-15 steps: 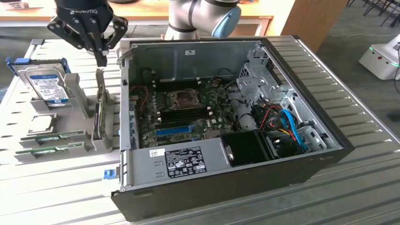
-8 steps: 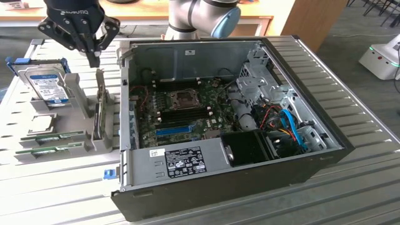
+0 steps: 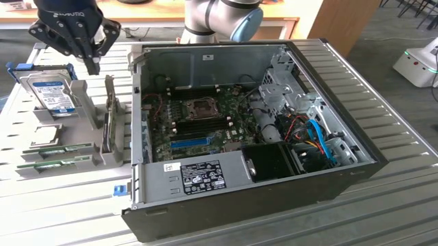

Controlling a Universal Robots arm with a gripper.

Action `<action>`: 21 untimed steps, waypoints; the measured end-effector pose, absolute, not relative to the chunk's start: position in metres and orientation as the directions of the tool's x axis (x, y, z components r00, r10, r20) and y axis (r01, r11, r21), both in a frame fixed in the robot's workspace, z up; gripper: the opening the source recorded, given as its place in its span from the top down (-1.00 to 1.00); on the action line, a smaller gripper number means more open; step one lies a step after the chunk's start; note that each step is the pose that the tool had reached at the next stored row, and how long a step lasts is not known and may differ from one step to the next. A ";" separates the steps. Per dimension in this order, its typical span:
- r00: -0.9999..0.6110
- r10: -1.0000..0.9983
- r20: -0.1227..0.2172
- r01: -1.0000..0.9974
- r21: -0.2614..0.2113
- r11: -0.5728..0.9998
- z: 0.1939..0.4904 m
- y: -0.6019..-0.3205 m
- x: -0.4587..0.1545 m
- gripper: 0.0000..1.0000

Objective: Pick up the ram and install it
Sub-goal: 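Reach for the ram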

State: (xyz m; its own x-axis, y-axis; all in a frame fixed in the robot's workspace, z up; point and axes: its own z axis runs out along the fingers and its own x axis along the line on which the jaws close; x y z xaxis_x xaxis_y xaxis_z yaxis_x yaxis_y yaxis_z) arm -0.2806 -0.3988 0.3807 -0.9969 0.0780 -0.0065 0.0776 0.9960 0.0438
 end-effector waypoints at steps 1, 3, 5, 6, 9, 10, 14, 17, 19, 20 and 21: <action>-0.997 0.078 -0.006 0.078 0.044 0.996 0.381 -0.399 -0.283 0.79; -0.997 0.078 -0.006 0.078 0.044 0.996 0.380 -0.399 -0.287 0.79; -0.997 0.078 -0.005 0.078 0.044 0.996 0.380 -0.399 -0.291 0.79; -0.997 0.078 -0.005 0.078 0.044 0.996 0.380 -0.399 -0.294 0.79; -0.997 0.079 -0.004 0.078 0.044 0.996 0.379 -0.399 -0.300 0.79; -0.997 0.079 -0.004 0.078 0.044 0.996 0.379 -0.399 -0.302 0.79; -0.997 0.079 -0.002 0.079 0.043 0.996 0.378 -0.399 -0.310 0.79; -0.997 0.079 -0.001 0.079 0.043 0.996 0.378 -0.399 -0.315 0.79; -0.997 0.080 0.000 0.080 0.043 0.996 0.377 -0.399 -0.319 0.79; -0.997 0.080 0.001 0.080 0.043 0.996 0.377 -0.399 -0.321 0.79; -0.997 0.080 0.001 0.080 0.043 0.996 0.377 -0.399 -0.323 0.79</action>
State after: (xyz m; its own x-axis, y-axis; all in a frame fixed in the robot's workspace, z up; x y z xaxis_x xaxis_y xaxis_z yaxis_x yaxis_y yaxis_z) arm -0.3228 -0.3989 0.3767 -0.9968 0.0798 0.0013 0.0798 0.9959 0.0432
